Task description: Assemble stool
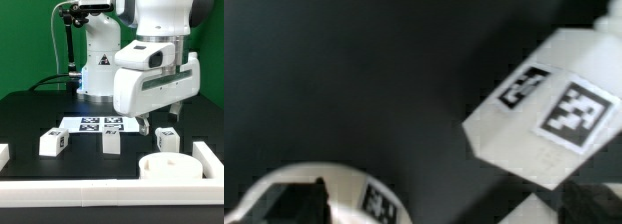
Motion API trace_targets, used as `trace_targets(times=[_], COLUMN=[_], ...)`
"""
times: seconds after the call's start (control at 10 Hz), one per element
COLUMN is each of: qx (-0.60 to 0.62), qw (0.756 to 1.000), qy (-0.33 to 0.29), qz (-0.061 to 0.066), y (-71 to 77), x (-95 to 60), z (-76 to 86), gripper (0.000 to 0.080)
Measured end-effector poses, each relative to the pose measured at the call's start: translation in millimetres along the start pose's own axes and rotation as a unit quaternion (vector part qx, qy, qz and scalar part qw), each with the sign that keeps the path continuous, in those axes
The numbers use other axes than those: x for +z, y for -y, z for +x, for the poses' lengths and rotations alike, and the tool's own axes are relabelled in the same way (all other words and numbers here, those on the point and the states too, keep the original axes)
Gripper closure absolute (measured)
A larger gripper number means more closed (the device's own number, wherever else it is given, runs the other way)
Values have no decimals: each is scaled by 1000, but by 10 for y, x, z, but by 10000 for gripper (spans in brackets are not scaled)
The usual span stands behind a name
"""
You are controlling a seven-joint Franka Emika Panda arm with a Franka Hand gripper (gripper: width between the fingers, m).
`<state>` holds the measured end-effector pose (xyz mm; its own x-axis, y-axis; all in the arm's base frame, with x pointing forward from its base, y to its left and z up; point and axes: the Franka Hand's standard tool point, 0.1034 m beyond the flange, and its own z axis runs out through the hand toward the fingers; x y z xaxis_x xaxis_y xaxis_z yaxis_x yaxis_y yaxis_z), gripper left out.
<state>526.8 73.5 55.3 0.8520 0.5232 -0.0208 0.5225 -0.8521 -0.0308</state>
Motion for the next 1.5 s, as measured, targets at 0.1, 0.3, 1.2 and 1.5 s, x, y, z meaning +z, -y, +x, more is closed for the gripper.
trace_targets(times=[0.1, 0.3, 1.2, 1.5], qx=[42, 102, 306, 294], qw=[999, 995, 951, 948], qy=[0, -1, 20, 105], qz=[1, 5, 36, 56], y=[18, 30, 83, 139], x=[2, 3, 29, 75], z=[6, 10, 9, -51], gripper=[151, 151, 151, 151])
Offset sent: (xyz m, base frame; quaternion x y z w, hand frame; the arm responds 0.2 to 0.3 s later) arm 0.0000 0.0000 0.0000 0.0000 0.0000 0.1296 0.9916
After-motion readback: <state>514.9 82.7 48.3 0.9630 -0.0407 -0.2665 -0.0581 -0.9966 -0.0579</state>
